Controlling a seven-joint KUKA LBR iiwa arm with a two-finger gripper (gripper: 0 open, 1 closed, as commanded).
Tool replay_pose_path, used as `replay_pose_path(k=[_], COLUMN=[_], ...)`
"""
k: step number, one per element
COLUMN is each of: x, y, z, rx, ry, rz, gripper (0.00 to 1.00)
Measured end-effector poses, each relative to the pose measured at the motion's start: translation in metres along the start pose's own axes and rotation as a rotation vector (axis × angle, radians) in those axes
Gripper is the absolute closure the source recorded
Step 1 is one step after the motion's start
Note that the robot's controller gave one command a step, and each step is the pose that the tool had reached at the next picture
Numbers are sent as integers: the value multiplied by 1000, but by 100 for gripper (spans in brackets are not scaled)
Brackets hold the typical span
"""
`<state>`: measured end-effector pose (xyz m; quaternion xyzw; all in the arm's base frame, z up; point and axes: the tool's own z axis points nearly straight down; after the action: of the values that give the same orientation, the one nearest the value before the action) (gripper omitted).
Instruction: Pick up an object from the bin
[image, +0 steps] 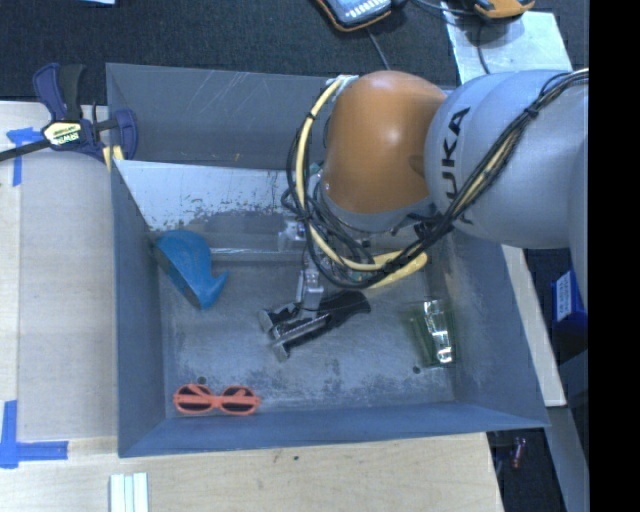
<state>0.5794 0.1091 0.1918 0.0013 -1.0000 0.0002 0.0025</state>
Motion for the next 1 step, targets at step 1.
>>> replay_pose_path(k=[1], x=[-1], y=[-1], z=[-5], rx=[-1], ry=[-8], rz=[3], gripper=[0])
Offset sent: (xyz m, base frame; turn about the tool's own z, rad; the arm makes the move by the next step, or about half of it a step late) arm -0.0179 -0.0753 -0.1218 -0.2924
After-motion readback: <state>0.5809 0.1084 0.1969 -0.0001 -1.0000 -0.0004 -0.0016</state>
